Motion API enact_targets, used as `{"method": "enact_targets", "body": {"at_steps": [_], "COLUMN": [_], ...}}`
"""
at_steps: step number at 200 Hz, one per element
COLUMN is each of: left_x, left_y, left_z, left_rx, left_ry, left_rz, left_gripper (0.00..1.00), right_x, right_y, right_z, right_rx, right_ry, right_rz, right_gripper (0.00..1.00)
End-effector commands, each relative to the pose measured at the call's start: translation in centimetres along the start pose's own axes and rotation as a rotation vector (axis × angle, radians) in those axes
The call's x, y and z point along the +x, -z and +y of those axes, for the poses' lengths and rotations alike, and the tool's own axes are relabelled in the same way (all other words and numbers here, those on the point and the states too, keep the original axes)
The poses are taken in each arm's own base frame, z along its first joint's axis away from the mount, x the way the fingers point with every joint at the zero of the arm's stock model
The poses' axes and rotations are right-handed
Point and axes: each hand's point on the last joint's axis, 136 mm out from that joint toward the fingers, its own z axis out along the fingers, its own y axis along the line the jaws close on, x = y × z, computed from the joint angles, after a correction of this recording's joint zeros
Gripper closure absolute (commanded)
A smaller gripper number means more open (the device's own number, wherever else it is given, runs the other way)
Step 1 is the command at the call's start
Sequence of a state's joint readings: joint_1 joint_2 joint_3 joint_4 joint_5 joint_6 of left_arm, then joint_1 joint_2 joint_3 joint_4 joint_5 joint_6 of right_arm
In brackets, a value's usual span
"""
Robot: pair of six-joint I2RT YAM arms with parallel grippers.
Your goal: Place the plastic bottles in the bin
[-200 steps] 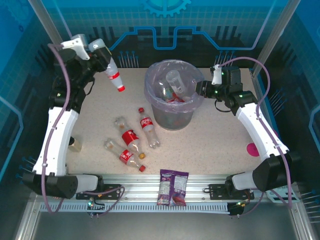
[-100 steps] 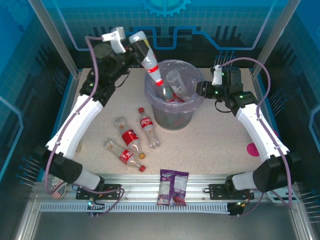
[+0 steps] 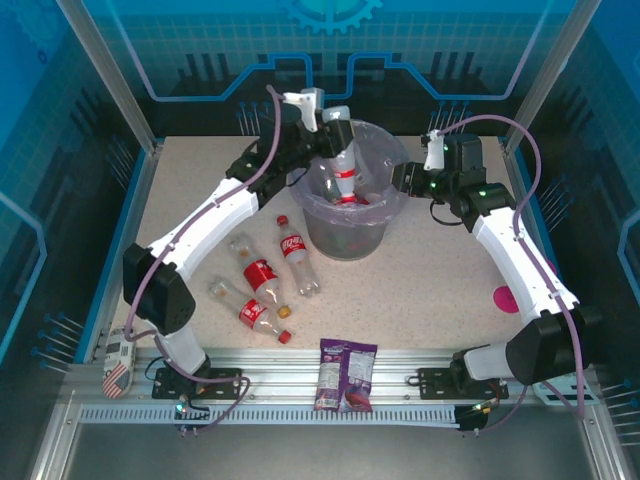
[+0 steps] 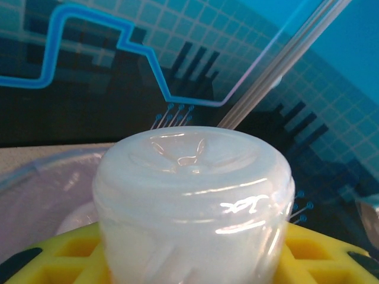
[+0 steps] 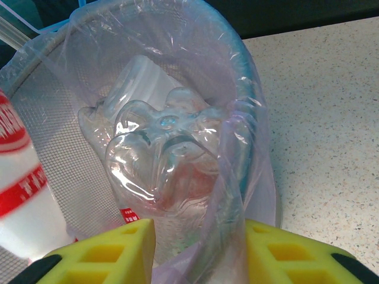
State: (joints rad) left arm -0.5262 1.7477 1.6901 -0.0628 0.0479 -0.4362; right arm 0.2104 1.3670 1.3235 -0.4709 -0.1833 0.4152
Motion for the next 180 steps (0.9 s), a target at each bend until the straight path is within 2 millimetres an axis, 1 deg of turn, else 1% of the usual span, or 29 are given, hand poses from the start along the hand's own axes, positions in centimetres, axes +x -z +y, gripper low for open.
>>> {"method": "enact_targets", "body": {"at_steps": [1,30,54,78,108,123,137,153,169,180], "left_x": [2.5,6.1,8.4,10.1,12.1,12.7,13.0,12.6,12.0,11.5], "left_y": [-1.2,-2.1,-2.5,-2.8,-3.1,-3.2,-3.2,-3.0,-2.9,-2.6], "left_z": [0.6,0.9,1.4,2.2,2.6,3.0,3.0,2.8,2.3,1.9], "left_rx": [-0.02,-0.024,-0.04,-0.056,-0.054,-0.061,-0.062,-0.058,-0.049,-0.042], "left_ry": [-0.048,-0.047,-0.047,-0.039,-0.027,-0.026,-0.031,-0.044,-0.059,-0.072], "left_rz": [0.047,0.118,0.153,0.179,0.217,0.23,0.242,0.243,0.239,0.234], "left_gripper": [0.52,0.52,0.5,0.48,0.45,0.41,0.36,0.25,0.12,0.08], "right_x": [-0.6,-0.4,-0.4,-0.4,-0.4,-0.4,-0.4,-0.4,-0.4,-0.5], "right_y": [1.0,1.0,1.0,0.9,0.9,0.8,0.8,0.8,0.8,0.8], "right_z": [1.3,1.1,1.2,1.2,1.2,1.2,1.3,1.2,1.2,1.2], "right_rx": [-0.031,-0.024,-0.028,-0.03,-0.031,-0.033,-0.035,-0.034,-0.032,-0.032], "right_ry": [0.023,0.025,0.027,0.027,0.027,0.023,0.024,0.023,0.023,0.023], "right_rz": [-0.032,-0.029,-0.03,-0.03,-0.03,-0.03,-0.029,-0.028,-0.03,-0.032], "right_gripper": [0.6,0.6,0.6,0.6,0.6,0.6,0.6,0.6,0.6,0.6]}}
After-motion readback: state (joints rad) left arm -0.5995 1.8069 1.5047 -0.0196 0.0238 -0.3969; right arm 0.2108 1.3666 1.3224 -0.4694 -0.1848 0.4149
